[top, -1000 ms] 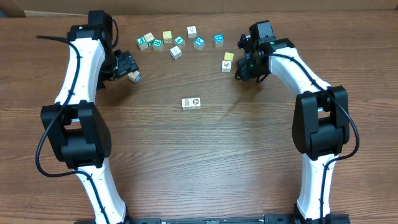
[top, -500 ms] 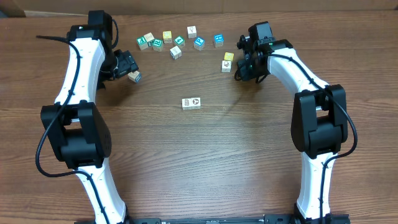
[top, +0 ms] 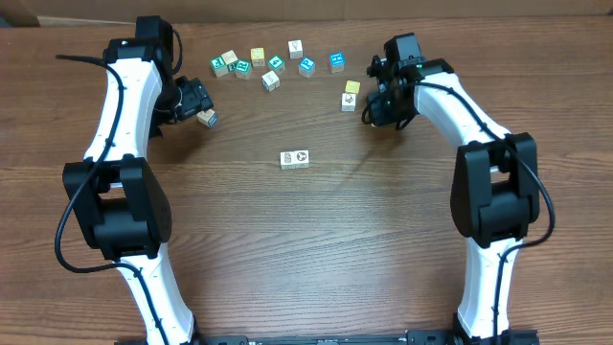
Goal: Form a horizontal line
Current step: 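Lower the right gripper and close it on the '7' block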
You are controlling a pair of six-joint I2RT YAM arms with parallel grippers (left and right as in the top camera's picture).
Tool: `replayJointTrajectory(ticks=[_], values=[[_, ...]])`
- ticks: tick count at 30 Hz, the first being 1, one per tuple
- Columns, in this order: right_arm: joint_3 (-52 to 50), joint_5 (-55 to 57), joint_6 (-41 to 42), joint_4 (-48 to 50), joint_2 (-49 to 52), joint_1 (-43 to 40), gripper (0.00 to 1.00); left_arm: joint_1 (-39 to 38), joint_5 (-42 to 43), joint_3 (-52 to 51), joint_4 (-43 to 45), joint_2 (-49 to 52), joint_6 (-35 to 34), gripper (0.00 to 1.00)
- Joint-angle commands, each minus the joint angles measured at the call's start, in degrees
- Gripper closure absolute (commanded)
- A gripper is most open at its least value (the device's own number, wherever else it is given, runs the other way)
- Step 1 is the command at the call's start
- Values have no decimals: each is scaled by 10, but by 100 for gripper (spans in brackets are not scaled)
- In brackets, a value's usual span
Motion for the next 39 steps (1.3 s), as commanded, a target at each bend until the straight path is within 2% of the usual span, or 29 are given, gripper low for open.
replayJointTrajectory(ticks=[1,5,8,11,13,20,26,34,39], values=[[0,-3,34,-10,-67,9,74,-3,-3,9,1,5,5,0],[0,-4,73,-41,-88,27,75,-3,-3,9,1,6,5,0],[-1,14,84,-44,-90,43,62,-3,-3,9,1,5,5,0],[-1,84,84,-28,-86,51,48,-3,-3,9,1,5,5,0],[-1,111,84,-20,-82,51,43,-3,-3,9,1,5,5,0],[-10,92,80,-6,-61,22,32,-3,-3,9,1,5,5,0],[-27,42,31,19,-36,14,31,-3,-3,9,1,5,5,0],[-30,41,32,55,3,14,33,-3,-3,9,1,5,5,0],[-30,42,32,66,23,13,42,-3,-3,9,1,5,5,0]])
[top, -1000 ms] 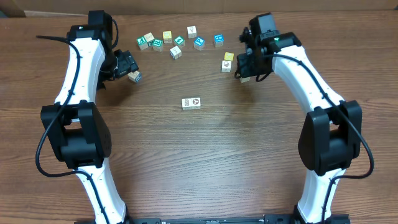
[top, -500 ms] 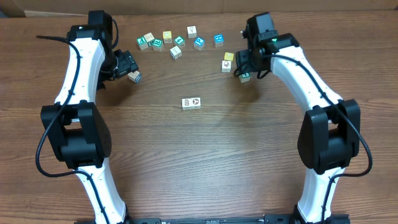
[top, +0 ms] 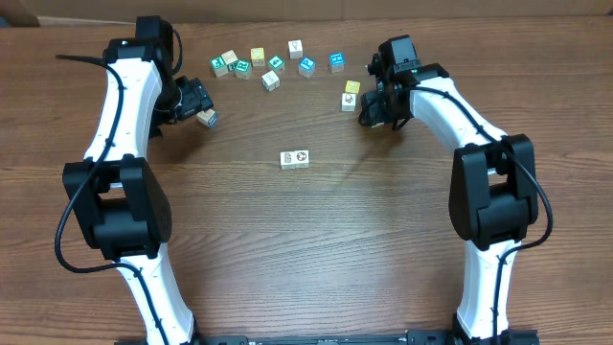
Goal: Form a horizontal line
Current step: 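Lower the right gripper and close it on the '7' block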
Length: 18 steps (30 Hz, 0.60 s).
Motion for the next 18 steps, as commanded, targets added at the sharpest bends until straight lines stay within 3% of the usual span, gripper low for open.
replayJointTrajectory(ticks=[1,18], values=[[-4,-3,-2,8,14,1,45,-3,-3,9,1,5,5,0],[28,-3,-1,-20,13,1,48,-3,-3,9,1,6,5,0]])
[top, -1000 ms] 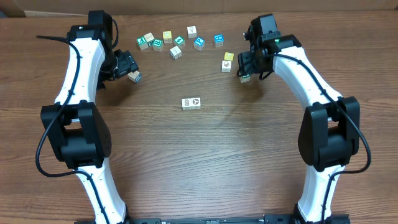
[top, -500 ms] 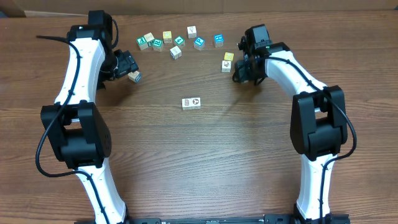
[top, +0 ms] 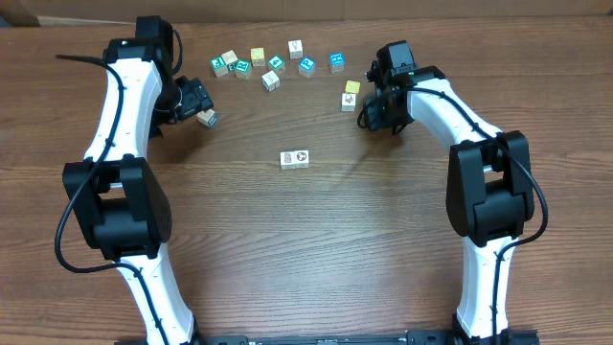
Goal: Form a horizontal line
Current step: 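Lower the right gripper and close it on the '7' block, then lift and carry the '7' block toward the '0' block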
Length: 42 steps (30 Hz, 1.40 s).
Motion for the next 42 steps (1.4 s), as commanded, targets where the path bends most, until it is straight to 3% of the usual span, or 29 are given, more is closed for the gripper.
replayJointTrajectory(ticks=[1,7,12,14,28,37,42], values=[[26,-3,-2,1,0,2,48,-3,-3,9,1,5,5,0],[28,-3,-2,-1,0,2,49,-3,-3,9,1,5,5,0],[28,-3,-2,-4,0,2,67,-3,-3,9,1,5,5,0],[28,-3,-2,-5,-1,2,69,-3,-3,9,1,5,5,0],[30,-3,5,-59,-83,2,77,-3,-3,9,1,5,5,0],[30,-4,64,-106,-145,2,78,-3,-3,9,1,5,5,0],[29,-56,65,-135,-148,2,78,-3,-3,9,1,5,5,0]])
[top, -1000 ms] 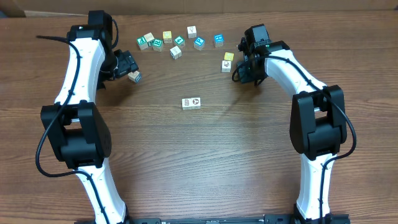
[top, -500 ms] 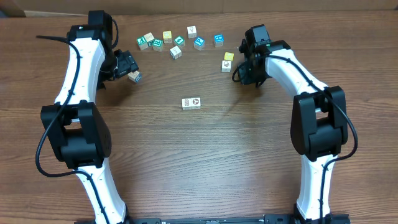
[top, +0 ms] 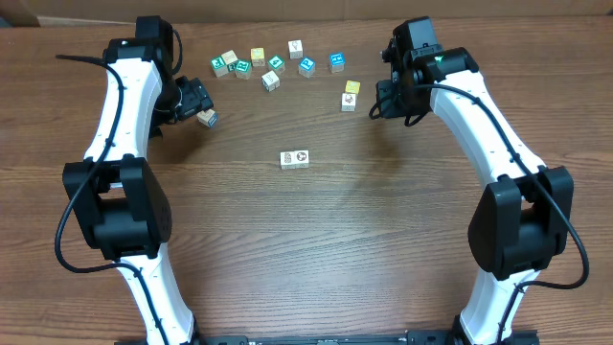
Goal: Form a horizontal line
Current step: 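Lift and carry the '7' block toward the '0' block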
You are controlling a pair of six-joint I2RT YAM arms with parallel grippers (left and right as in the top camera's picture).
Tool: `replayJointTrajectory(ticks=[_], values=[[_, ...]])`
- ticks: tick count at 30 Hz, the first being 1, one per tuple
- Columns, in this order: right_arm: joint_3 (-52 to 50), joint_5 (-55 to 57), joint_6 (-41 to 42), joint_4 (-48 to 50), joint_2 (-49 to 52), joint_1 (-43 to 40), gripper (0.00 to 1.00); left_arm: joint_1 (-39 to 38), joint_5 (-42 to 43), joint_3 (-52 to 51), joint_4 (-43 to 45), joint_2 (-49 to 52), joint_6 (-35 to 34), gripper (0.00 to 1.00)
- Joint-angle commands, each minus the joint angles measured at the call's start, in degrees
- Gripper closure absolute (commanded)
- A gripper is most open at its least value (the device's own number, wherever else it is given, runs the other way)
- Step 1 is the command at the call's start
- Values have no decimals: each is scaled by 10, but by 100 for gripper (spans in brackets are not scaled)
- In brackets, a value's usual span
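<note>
Two pale wooden blocks point(top: 295, 159) lie side by side in a short row at the middle of the table. Several loose blocks point(top: 271, 65) with green, blue and yellow faces are scattered along the far edge. A yellow-topped block point(top: 352, 87) and a pale one point(top: 349, 102) sit apart at the right of that scatter. My left gripper point(top: 203, 115) is at the far left, with a small block point(top: 208, 119) at its fingertips. My right gripper point(top: 379, 105) hangs just right of the yellow-topped pair, not touching it; its jaws are too dark to read.
A blue-faced block point(top: 336, 62) lies at the far right of the scatter, close to the right wrist. The table's far edge point(top: 316, 19) runs just behind the blocks. Both arm bases stand at the near edge.
My right arm has swung outward to the right, and its gripper now sits a little further from the yellow-topped pair. The left arm and all blocks are unchanged.
The left gripper has stayed at the far left with the small block at its tips throughout. My right gripper stood right of the yellow-topped pair, then was closer in beside the pale block, and now is further right. No block has moved.
</note>
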Motion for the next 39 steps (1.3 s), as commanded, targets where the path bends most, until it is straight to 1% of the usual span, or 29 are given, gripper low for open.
replayJointTrajectory(ticks=[1,8,15,22,24,30,36,39], values=[[13,-55,12,-9,-13,2,78,-3,-3,9,1,5,5,0],[12,-147,17,-28,-13,2,78,-3,-3,9,1,5,5,0],[12,-149,69,-47,-13,3,78,-3,-3,9,1,5,5,0],[10,-148,88,-56,-13,19,79,-3,-3,9,1,5,5,0],[7,-132,103,-56,-13,30,79,-3,-3,9,1,5,5,0],[-11,-39,163,-47,-11,71,79,-3,-3,9,1,5,5,0],[-46,16,196,-11,-11,112,79,-3,-3,9,1,5,5,0],[-75,21,224,12,-11,125,78,-3,-3,9,1,5,5,0]])
